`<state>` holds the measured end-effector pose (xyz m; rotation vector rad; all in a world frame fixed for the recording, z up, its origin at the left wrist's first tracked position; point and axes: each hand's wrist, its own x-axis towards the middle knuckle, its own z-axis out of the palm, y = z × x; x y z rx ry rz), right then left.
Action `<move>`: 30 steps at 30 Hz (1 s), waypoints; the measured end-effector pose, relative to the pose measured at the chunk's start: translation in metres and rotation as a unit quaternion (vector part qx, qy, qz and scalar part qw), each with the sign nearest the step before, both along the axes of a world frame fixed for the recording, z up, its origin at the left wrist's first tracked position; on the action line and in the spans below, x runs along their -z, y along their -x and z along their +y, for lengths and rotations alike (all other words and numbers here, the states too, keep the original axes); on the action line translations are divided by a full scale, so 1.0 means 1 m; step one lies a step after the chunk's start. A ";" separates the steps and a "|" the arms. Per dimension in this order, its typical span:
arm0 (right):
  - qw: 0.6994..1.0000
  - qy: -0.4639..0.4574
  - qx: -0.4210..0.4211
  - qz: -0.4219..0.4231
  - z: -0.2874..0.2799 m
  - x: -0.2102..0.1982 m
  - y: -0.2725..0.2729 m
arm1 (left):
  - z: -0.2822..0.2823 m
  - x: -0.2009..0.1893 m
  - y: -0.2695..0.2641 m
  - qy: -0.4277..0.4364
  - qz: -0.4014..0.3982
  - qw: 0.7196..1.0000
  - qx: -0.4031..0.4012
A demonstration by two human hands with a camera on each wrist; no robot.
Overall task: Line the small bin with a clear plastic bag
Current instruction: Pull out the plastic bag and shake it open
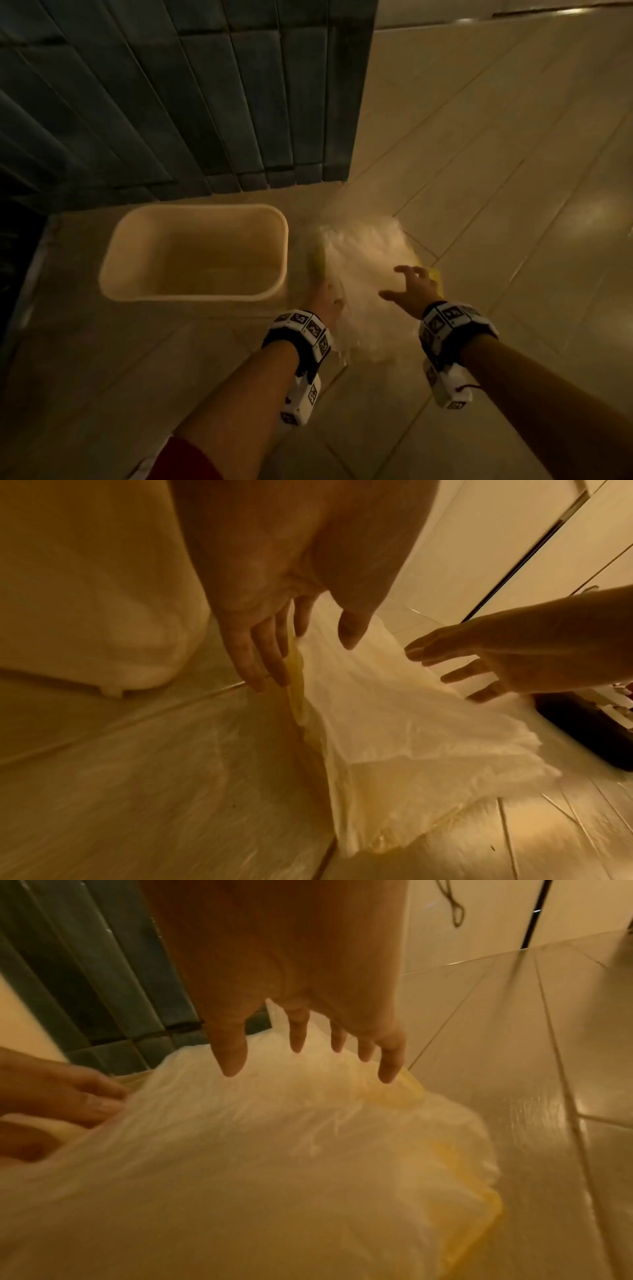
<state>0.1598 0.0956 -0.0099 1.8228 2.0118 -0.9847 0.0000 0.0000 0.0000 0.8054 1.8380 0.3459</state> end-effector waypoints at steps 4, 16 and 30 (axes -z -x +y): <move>0.993 -0.041 0.093 0.055 0.019 0.024 -0.001 | 0.013 0.029 0.002 -0.016 -0.012 0.998 -0.053; 0.977 0.075 0.130 0.154 0.036 -0.007 0.010 | 0.046 -0.004 -0.005 -0.132 0.072 0.989 0.010; 0.842 -0.095 0.189 0.496 0.037 -0.158 0.049 | 0.050 -0.128 -0.014 -0.391 0.183 0.876 0.217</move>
